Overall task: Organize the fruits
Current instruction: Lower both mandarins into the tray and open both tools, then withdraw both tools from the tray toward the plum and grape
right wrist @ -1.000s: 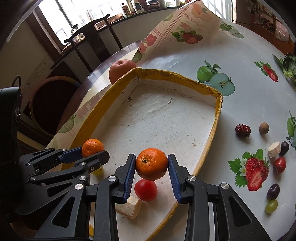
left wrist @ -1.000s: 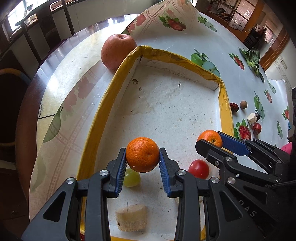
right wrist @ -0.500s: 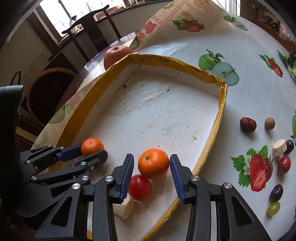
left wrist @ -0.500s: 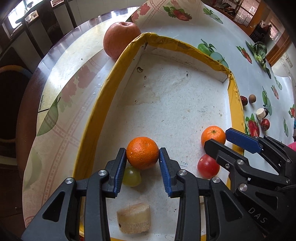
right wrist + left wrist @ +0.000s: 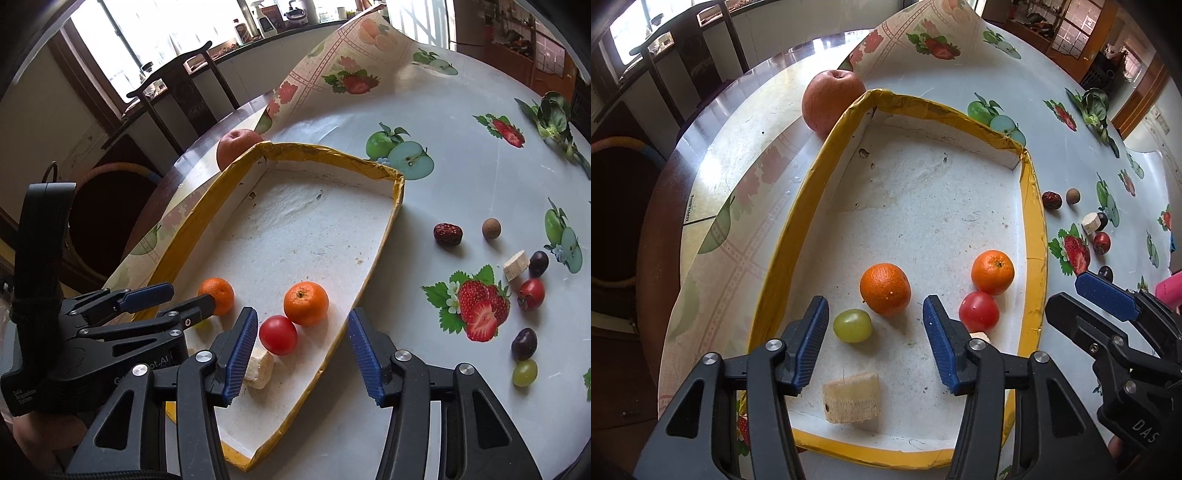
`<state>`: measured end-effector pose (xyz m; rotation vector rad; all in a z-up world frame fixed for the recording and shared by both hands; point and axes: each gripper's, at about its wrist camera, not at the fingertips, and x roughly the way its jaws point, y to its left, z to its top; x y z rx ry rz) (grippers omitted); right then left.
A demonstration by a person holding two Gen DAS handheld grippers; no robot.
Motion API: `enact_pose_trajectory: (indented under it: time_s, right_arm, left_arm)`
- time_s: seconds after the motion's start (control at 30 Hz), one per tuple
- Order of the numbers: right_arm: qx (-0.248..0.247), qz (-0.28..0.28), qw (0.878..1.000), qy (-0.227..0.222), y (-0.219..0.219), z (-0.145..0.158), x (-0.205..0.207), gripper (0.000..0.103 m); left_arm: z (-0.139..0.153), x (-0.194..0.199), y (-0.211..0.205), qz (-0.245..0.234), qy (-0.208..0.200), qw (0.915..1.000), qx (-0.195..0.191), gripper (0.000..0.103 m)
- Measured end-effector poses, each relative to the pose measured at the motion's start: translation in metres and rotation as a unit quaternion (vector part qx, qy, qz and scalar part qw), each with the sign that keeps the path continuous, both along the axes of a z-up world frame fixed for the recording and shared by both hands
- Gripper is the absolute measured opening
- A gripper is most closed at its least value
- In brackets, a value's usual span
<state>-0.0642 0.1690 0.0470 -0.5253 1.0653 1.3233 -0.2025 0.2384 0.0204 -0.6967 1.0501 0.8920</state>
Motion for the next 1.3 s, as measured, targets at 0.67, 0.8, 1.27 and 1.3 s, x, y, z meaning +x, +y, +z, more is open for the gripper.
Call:
enact_pose_trajectory:
  time_s: [0.67, 0.8, 1.27, 1.3]
  right_arm:
    - [0.008, -0.103, 0.995, 0.01, -0.112, 0.01, 0.059, 0.053]
    - [0.004, -0.125, 0.992, 0.009, -0.131, 0.007, 0.075, 0.053]
    - [-0.007, -0.179, 0.984, -0.001, -0.157, -0.015, 0.121, 0.053]
    - [-0.007, -0.179, 0.984, -0.002, -0.154, -0.018, 0.124, 0.052]
  left_arm:
    - [0.023, 0.037, -0.049, -0.045, -0.022, 0.9988, 0.005, 0.052]
    - [0.025, 0.052, -0.059, -0.063, -0.025, 0.9977, 0.002, 0.052]
    - [0.02, 0.101, -0.082, -0.113, -0.025, 0.9932, -0.014, 0.052]
    - [0.019, 0.104, -0.082, -0.114, -0.025, 0.993, -0.015, 0.052]
